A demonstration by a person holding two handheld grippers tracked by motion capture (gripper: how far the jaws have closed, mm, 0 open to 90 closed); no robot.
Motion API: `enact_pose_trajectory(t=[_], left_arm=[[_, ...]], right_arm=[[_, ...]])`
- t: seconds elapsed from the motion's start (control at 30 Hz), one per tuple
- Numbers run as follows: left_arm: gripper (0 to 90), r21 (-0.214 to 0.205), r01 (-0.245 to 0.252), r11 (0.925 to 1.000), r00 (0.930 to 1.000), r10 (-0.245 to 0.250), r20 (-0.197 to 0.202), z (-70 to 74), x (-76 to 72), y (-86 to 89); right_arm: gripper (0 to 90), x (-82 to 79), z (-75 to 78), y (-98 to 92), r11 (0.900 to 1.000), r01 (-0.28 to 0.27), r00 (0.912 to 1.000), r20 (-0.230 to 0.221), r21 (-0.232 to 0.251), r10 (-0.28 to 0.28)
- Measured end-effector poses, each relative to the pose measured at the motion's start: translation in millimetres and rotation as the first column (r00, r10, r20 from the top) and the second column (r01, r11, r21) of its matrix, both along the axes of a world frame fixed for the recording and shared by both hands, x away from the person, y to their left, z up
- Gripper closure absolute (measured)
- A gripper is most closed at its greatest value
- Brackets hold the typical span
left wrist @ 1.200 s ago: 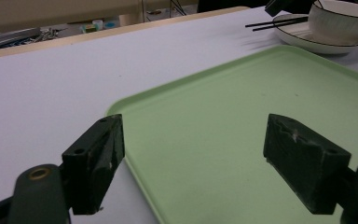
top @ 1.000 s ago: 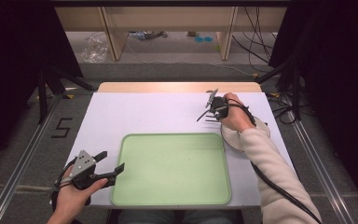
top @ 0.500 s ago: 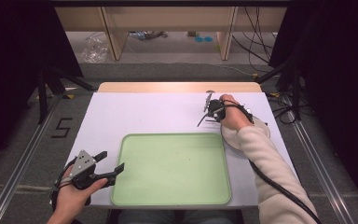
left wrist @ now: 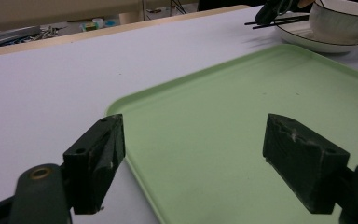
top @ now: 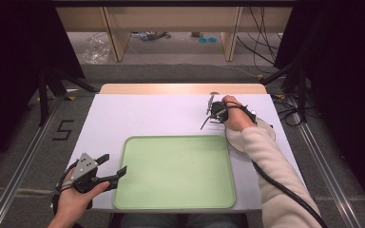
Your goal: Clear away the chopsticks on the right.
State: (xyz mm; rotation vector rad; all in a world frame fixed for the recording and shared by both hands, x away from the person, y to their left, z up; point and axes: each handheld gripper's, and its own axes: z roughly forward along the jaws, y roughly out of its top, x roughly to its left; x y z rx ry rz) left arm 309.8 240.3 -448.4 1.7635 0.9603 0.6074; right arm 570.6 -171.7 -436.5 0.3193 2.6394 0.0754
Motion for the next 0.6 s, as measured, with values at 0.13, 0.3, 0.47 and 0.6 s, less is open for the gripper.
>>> enact_pose_trajectory(t=[0.13, 0.3, 0.47, 0.6], left_arm=[[20.9, 0.000, 0.000, 1.0000, 1.0000, 0.000, -0.002, -0.1, 0.0, 0.0], [20.9, -0.001, 0.001, 1.0000, 1.0000, -0.001, -0.002, -0.1, 0.0, -0.2], [20.9, -0.003, -0.001, 1.0000, 1.0000, 0.001, -0.004, -0.1, -0.1, -0.3], [20.9, 0.000, 0.000, 1.0000, 1.0000, 0.000, 0.000, 0.0, 0.1, -0.3]], right_arm=[[87.4, -0.3, -0.1, -0.4, 0.9998, -0.012, 0.9999, -0.002, -0.015, 0.012], [87.9, -1.3, 2.7, 0.6, 0.9980, -0.053, 0.9984, 0.018, -0.034, 0.054], [87.9, -1.7, 12.8, 0.3, 0.9969, -0.072, 0.9957, 0.058, -0.032, 0.073], [88.0, -3.3, 21.2, -0.5, 0.9973, -0.074, 0.9931, 0.091, -0.006, 0.074]])
